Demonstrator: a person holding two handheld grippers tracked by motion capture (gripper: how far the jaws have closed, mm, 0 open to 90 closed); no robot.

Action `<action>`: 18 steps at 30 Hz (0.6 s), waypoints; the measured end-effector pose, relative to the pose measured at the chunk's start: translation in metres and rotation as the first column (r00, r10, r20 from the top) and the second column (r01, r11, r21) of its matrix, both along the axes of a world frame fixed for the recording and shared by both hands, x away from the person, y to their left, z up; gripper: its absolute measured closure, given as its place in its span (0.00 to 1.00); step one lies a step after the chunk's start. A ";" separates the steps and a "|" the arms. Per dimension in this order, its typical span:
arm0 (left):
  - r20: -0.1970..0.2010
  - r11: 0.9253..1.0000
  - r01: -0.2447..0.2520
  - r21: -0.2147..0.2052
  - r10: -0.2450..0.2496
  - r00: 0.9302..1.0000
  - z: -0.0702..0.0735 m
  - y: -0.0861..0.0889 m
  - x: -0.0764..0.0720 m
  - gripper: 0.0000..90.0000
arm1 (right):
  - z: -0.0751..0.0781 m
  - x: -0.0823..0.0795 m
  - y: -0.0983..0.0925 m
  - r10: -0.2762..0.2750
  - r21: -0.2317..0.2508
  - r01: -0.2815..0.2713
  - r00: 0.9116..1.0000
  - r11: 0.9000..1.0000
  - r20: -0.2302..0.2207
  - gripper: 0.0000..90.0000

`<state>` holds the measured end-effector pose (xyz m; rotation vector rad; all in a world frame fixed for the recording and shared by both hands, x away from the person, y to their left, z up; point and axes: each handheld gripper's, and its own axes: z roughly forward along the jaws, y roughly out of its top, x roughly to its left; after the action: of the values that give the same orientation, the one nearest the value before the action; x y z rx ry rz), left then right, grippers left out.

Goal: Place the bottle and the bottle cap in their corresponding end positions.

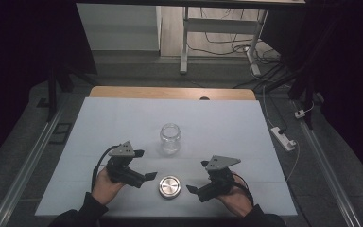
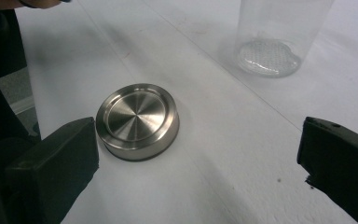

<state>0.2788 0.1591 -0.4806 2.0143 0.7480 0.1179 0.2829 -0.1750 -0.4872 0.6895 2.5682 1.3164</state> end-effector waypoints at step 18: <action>-0.005 0.996 -0.091 -0.006 0.091 0.996 -0.005 0.030 -0.029 0.00 | 0.004 -0.006 -0.031 -0.081 0.001 0.081 0.997 0.997 0.011 0.00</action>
<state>0.2501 0.1887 -0.4858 1.9754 0.8420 0.1640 0.2773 -0.2064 -0.4836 0.7762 2.5034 1.2920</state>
